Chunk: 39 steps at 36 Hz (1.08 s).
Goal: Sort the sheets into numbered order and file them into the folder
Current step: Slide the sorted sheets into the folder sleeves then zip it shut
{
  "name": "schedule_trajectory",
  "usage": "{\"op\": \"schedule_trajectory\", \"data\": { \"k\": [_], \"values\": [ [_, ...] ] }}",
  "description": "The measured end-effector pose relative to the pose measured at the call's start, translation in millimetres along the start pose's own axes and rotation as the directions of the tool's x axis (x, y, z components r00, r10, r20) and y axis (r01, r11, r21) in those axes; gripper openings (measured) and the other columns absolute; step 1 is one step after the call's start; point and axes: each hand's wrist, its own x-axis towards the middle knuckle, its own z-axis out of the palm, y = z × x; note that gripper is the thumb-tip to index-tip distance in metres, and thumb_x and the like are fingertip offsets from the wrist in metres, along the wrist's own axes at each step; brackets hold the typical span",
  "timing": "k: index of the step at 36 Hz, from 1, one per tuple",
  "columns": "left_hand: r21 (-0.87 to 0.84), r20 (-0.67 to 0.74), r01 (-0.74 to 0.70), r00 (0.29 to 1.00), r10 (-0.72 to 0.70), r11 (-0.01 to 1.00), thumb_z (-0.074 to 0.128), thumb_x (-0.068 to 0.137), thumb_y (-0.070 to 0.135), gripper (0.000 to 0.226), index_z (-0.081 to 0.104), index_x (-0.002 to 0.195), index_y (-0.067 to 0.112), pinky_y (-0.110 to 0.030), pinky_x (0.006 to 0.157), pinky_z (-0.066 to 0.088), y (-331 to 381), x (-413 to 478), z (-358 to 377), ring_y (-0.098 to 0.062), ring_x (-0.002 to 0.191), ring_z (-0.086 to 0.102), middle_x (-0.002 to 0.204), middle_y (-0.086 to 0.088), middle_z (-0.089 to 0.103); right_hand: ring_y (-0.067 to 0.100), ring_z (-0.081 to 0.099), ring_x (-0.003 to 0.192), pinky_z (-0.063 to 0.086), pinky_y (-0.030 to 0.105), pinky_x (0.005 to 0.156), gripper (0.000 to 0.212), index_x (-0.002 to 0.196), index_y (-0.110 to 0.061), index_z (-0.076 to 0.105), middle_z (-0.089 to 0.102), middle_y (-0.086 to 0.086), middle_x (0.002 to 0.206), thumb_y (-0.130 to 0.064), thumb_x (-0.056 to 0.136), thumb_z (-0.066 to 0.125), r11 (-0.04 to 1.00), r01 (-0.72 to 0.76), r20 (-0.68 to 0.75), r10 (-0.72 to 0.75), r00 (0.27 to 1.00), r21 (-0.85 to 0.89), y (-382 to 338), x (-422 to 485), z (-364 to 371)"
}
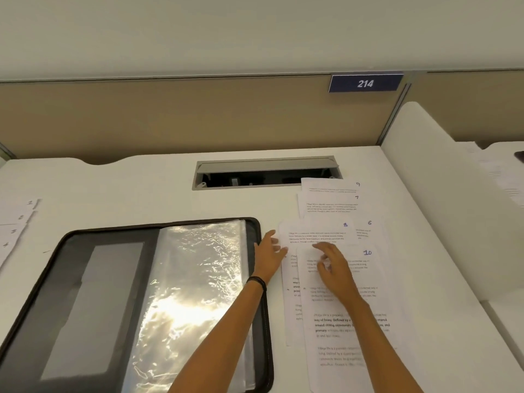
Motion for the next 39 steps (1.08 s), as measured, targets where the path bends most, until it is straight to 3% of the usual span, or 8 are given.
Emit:
{"op": "schedule_trajectory", "data": {
  "k": [4, 7, 14, 18, 24, 28, 33, 39],
  "values": [
    [0.108, -0.031, 0.036, 0.999, -0.033, 0.993, 0.07, 0.084, 0.013, 0.058, 0.043, 0.136, 0.008, -0.042, 0.118, -0.008, 2, 2, 6, -0.021, 0.098, 0.061, 0.096, 0.001, 0.057, 0.007, 0.051, 0.091, 0.041, 0.009, 0.078, 0.049, 0.137, -0.02, 0.042, 0.042, -0.011, 0.129, -0.01, 0.091, 0.055, 0.994, -0.032, 0.136, 0.047, 0.99, -0.108, 3, 9, 0],
    [0.159, -0.052, 0.016, 0.999, -0.007, 0.987, 0.069, 0.084, 0.014, 0.051, 0.049, 0.131, 0.009, -0.038, 0.116, -0.014, 6, -2, 9, -0.015, 0.091, 0.06, 0.088, 0.004, 0.056, 0.006, 0.051, 0.076, 0.048, 0.023, 0.077, 0.05, 0.139, -0.018, 0.04, 0.043, -0.008, 0.129, -0.012, 0.092, 0.054, 0.989, -0.024, 0.139, 0.044, 0.989, -0.149, 4, 10, 0],
    [0.232, -0.07, -0.125, 0.987, 0.145, 0.965, 0.068, 0.085, 0.015, 0.011, 0.066, 0.096, 0.013, -0.035, 0.116, -0.016, -1, -7, 13, 0.004, 0.072, 0.053, 0.073, 0.013, 0.055, 0.009, 0.053, 0.072, 0.049, 0.021, 0.068, 0.039, 0.131, -0.011, 0.051, 0.047, -0.005, 0.113, -0.006, 0.092, 0.052, 0.983, -0.035, 0.044, 0.043, 0.998, -0.183, 6, -6, 2],
    [0.163, -0.019, -0.195, 0.98, 0.2, 0.967, 0.066, 0.087, 0.015, 0.005, 0.064, 0.083, 0.017, -0.04, 0.12, 0.0, -3, -14, 10, -0.001, 0.067, 0.059, 0.075, 0.008, 0.065, 0.005, 0.055, 0.084, 0.047, 0.013, 0.07, 0.031, 0.122, -0.01, 0.058, 0.05, -0.006, 0.106, -0.003, 0.094, 0.047, 0.99, -0.025, -0.031, 0.021, 0.999, -0.14, 7, -18, 1],
    [0.237, 0.076, -0.26, 0.966, 0.249, 0.936, 0.063, 0.089, 0.009, 0.012, 0.062, 0.085, 0.021, -0.031, 0.12, 0.008, 1, -29, 8, -0.003, 0.068, 0.058, 0.079, 0.008, 0.065, 0.004, 0.053, 0.099, 0.042, 0.006, 0.087, 0.032, 0.114, -0.006, 0.063, 0.056, -0.001, 0.106, 0.009, 0.09, 0.048, 0.997, -0.021, -0.259, 0.002, 0.966, -0.069, 6, -26, -7],
    [0.191, 0.055, -0.286, 0.958, 0.281, 0.939, 0.061, 0.09, 0.007, 0.022, 0.061, 0.099, 0.028, -0.024, 0.091, 0.043, 5, -38, 8, -0.006, 0.077, 0.056, 0.083, 0.017, 0.059, 0.011, 0.055, 0.097, 0.042, 0.007, 0.086, 0.035, 0.115, -0.006, 0.063, 0.055, 0.001, 0.106, 0.012, 0.089, 0.047, 0.998, -0.033, -0.342, 0.013, 0.94, -0.054, 10, -22, -18],
    [0.252, 0.201, -0.351, 0.931, 0.306, 0.902, 0.063, 0.089, 0.008, 0.024, 0.068, 0.111, 0.018, -0.014, 0.07, 0.046, 5, -40, 10, 0.001, 0.069, 0.056, 0.084, 0.008, 0.064, 0.016, 0.054, 0.108, 0.039, 0.013, 0.096, 0.037, 0.117, -0.006, 0.061, 0.052, 0.001, 0.112, 0.012, 0.088, 0.046, 0.996, -0.079, -0.403, 0.06, 0.913, -0.031, 17, -9, -31],
    [0.286, 0.22, -0.332, 0.936, 0.275, 0.899, 0.062, 0.091, 0.009, 0.028, 0.063, 0.117, 0.018, -0.007, 0.069, 0.043, 1, -43, 12, 0.001, 0.073, 0.055, 0.093, 0.005, 0.063, 0.03, 0.042, 0.125, 0.031, 0.025, 0.102, 0.041, 0.131, -0.002, 0.05, 0.044, 0.018, 0.131, 0.004, 0.09, 0.049, 0.946, -0.323, -0.42, 0.299, 0.857, 0.015, 40, 14, -52]
  ]
}}
